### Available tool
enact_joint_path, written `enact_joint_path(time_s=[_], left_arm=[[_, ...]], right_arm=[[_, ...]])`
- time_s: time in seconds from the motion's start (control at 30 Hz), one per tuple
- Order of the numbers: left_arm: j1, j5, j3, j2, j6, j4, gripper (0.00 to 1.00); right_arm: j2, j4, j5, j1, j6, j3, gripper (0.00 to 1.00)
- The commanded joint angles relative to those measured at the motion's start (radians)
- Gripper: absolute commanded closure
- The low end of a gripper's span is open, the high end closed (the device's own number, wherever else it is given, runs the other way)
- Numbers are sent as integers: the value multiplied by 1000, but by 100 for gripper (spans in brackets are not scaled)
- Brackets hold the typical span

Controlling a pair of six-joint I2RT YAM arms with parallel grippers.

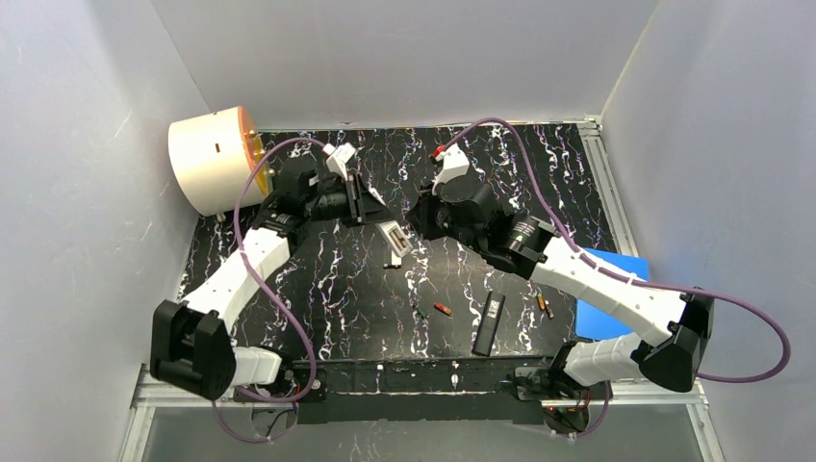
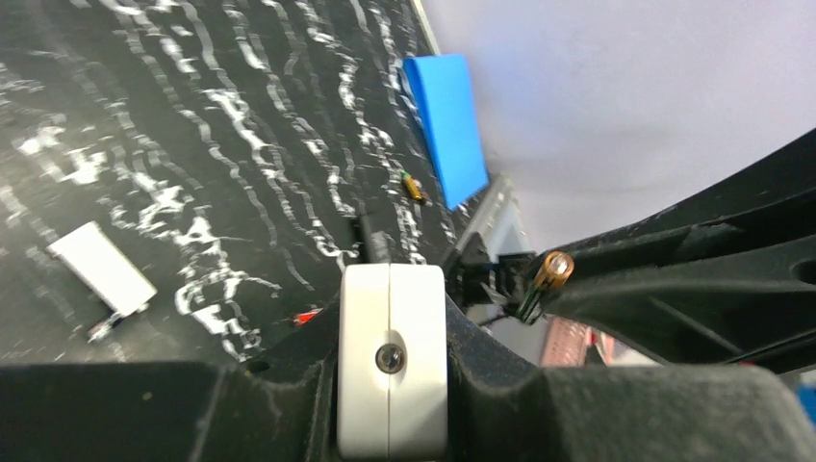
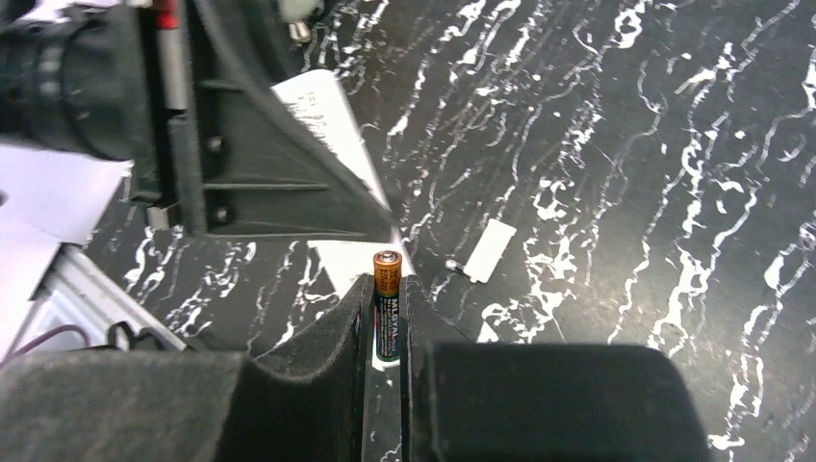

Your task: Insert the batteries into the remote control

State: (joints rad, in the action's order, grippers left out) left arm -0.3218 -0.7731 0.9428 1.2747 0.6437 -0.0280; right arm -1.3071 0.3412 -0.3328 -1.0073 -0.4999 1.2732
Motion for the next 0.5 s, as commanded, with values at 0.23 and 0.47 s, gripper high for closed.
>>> enact_joint_path(time_s=[0.23,0.47], left_arm=[[-26,-283,175,126,125,-111,100],[-26,-321,187,157,199,-154,100]], right_arm=[[35,-94,73,-1,30,24,80],[42,-108,69,-1,54,-2,81]])
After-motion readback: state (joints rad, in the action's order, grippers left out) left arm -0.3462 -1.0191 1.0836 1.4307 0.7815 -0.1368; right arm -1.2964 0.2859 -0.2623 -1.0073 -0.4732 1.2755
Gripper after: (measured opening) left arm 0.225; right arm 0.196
